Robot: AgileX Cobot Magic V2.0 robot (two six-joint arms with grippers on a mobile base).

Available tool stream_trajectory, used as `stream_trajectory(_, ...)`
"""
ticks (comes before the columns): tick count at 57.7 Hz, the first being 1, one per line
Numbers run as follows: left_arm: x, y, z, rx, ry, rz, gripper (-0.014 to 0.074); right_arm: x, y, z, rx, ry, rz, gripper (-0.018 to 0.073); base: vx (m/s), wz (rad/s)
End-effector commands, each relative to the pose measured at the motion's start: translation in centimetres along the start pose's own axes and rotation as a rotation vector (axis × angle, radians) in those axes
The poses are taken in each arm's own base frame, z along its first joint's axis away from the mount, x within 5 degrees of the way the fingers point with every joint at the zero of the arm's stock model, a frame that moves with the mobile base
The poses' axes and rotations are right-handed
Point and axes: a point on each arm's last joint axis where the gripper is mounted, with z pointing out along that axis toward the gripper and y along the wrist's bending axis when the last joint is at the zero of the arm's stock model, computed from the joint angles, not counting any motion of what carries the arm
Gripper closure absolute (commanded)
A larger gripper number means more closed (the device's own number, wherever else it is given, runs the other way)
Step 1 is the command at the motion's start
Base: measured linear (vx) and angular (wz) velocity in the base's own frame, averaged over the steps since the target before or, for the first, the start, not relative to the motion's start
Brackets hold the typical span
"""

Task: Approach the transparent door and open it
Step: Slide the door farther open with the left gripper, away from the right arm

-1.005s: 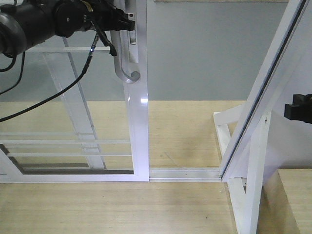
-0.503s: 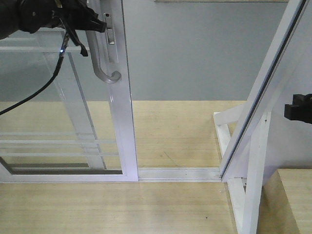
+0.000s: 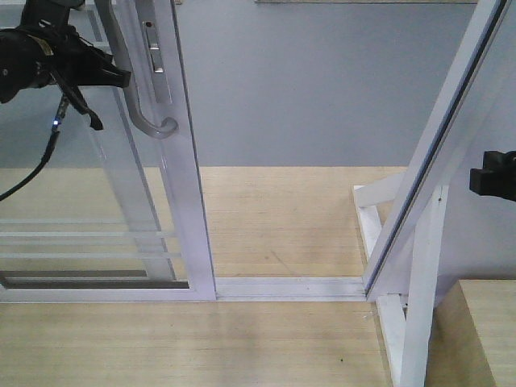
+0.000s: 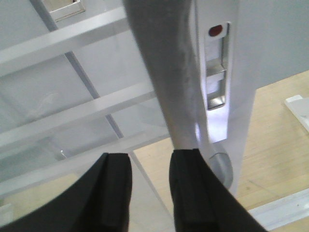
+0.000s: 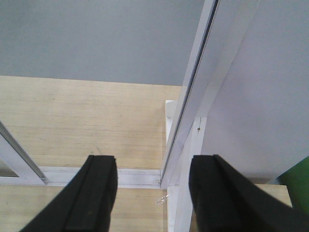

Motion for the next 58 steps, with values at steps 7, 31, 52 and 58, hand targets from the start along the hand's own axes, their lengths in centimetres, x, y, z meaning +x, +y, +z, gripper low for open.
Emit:
stream_trajectory(7,-3.3,-0.3,-2.2,-0.006,-0.255,-0.049,0.0171,-1.7,0.0,-0.7,-0.018,-0.120,-0.008,0.0138,0.00,0.00)
stream_trajectory(31,-2.1,3.7,-0.1,-0.111,-0.352,-0.137,0.0163,-1.5,0.0,-0.7,-0.014,-0.103,-0.005,0.0138,0.00,0.00)
stream_trajectory(52,-1.6,7.4,-2.3,-0.193,-0.292,-0.171,0.0163,-1.5,0.0,-0.7,-0.015,-0.106,-0.005,0.0138,0.00,-0.01)
stream_trajectory(58,-1.7,7.0,-3.6,-0.176,-0.218,-0.172,0.0163,-1.5,0.0,-0.7,-0.015,-0.107,-0.005,0.0138,0.00,0.00)
